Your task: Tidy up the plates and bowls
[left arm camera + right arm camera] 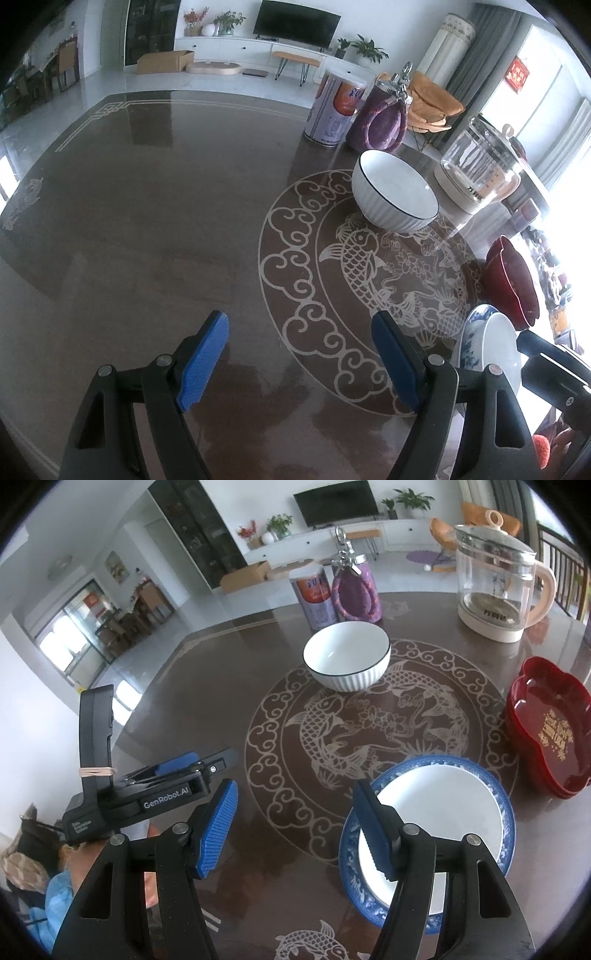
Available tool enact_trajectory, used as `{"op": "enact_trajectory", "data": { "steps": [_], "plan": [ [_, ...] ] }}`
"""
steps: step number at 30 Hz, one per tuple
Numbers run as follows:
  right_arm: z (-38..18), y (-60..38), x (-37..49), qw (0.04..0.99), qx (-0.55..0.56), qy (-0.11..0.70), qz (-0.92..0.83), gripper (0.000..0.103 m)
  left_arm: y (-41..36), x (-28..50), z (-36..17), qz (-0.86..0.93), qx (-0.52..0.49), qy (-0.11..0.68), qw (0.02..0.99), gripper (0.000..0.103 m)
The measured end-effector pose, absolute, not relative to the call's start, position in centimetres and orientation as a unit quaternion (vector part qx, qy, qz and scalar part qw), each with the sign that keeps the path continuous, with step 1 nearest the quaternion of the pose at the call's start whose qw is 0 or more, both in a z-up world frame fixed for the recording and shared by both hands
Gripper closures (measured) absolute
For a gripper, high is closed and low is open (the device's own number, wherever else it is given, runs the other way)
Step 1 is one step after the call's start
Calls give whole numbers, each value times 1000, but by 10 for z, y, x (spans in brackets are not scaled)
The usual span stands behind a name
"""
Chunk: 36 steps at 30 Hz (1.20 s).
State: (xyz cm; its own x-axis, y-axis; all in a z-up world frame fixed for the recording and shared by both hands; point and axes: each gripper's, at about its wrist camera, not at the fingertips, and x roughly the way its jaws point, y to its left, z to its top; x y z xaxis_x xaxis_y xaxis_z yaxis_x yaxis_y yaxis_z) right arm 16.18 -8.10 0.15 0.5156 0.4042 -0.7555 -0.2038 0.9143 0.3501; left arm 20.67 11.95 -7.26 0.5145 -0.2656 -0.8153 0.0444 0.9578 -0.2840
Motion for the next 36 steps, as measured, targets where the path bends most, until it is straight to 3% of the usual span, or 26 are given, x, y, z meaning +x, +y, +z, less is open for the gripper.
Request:
{"op": "enact_trajectory", "data": {
  "steps": [19,27,36],
  "plan": [
    [-4,-76,194,848,85,492,175,35,129,241,-42,-99,-126,476,865,24],
    [2,-151,268,831,192,513,93,35,120,294,-15,-108,-137,474,863,24],
    [-35,-159,327,804,248,535,80,34,54,360,-53,-100,-78,523,843,26]
  ]
}}
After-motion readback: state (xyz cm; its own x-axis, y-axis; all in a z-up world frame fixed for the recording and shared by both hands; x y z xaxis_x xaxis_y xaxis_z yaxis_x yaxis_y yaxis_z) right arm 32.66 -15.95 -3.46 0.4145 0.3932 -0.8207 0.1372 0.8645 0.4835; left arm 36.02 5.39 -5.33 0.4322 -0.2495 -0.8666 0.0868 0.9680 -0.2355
